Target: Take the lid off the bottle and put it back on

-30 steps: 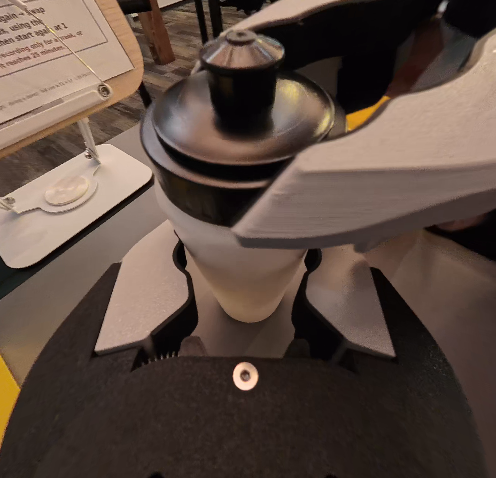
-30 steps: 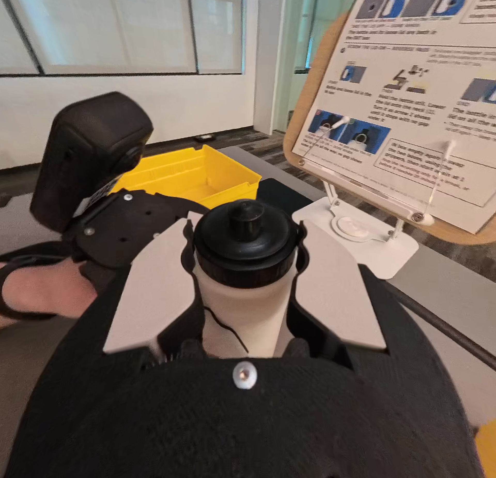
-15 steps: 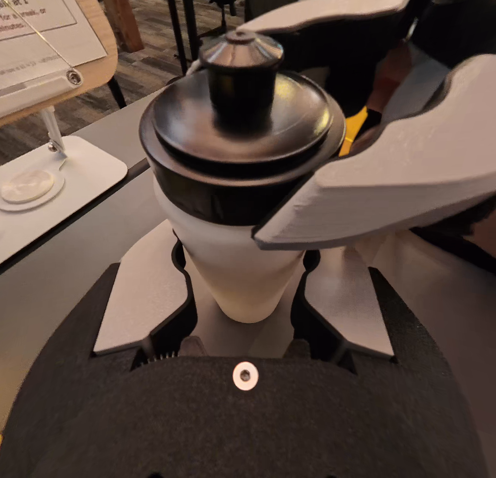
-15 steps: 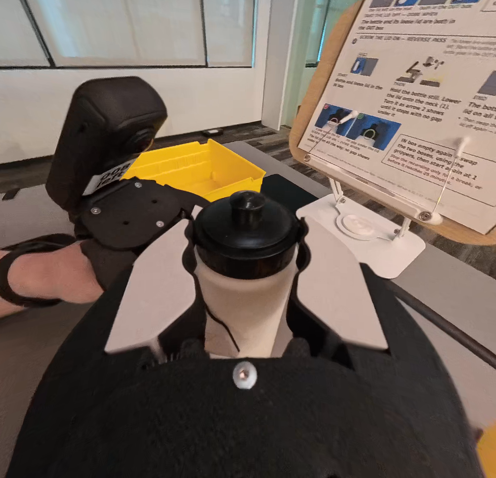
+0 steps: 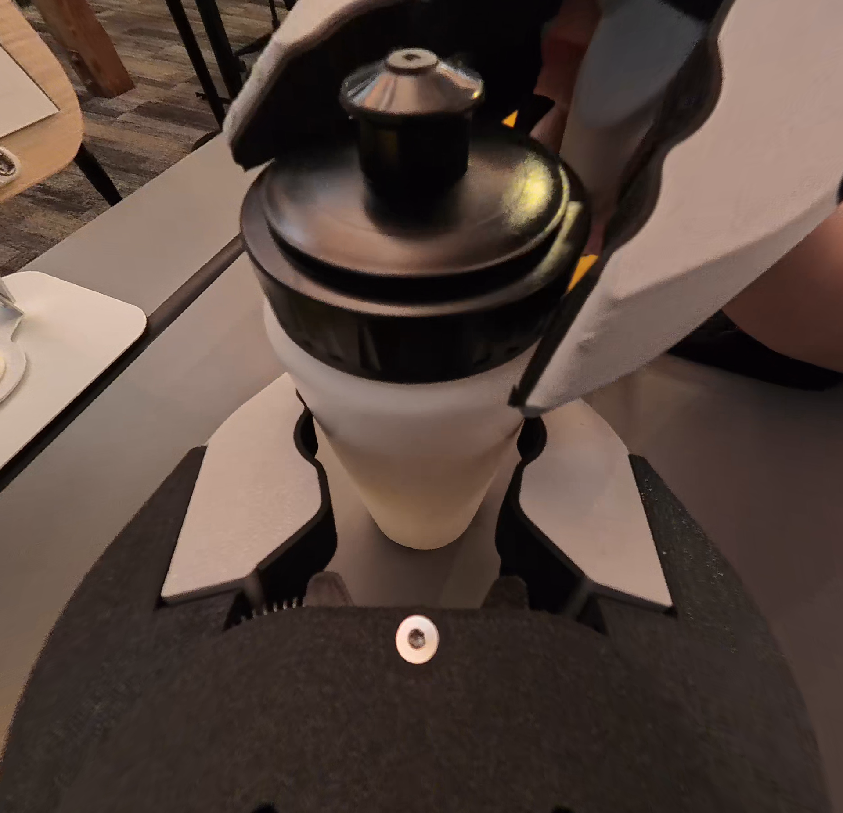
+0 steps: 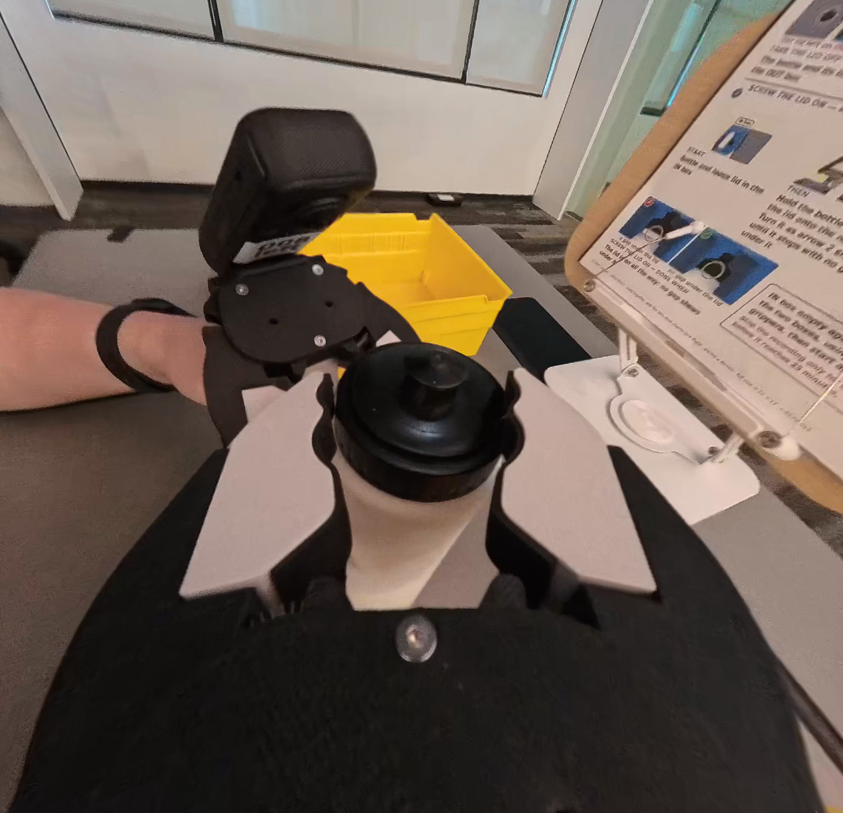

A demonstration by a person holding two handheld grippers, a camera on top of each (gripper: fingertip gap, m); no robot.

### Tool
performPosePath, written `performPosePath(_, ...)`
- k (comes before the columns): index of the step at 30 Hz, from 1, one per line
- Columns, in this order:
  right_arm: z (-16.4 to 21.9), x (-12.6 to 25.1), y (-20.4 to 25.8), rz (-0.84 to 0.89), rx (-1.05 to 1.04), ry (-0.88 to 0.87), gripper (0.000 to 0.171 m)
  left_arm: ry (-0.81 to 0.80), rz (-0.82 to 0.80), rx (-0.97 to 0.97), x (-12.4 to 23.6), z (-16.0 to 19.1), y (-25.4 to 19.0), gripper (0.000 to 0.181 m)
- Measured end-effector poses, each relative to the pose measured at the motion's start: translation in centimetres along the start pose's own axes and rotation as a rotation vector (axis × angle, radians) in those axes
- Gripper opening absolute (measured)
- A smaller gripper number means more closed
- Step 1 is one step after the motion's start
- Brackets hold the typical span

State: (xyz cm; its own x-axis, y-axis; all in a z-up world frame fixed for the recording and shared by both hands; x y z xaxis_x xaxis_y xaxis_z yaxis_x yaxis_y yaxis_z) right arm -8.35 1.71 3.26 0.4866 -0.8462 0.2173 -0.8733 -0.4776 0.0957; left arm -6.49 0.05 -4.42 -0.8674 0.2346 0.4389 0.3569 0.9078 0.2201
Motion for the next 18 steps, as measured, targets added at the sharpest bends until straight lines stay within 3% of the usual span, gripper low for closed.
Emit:
performPosePath(3,0.3,0.15,0.1,0.022,0.072,0.038,0.073,-0.008,0.022,-0.017,0.05,-0.01,-0.17,0.088)
performPosePath(11,0.37,0.38,-0.14,-0.025,-0.02,0.047,0.081,-0.018,0.034,-0.041,0.04,-0.04,-0.35,0.088)
performPosePath(18,0.33,0.03,-0.08,-0.028,-0.05,0.014,0.077,-0.049,-0.007,-0.033,-0.2,-0.15,-0.09,0.092)
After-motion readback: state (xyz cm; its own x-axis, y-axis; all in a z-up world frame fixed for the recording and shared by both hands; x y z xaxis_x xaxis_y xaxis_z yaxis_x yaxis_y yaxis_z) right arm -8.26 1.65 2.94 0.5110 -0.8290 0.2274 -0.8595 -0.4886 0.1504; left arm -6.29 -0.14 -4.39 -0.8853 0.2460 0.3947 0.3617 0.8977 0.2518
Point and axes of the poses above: each gripper's, where its closed fingertips meet, x back along the fingers, z out of its underside, y = z × x across the jaws, the point moved 1 cm from there along x, back along the fingers, and after that the axes turned 15 degrees about -x, right-handed, at the moved point
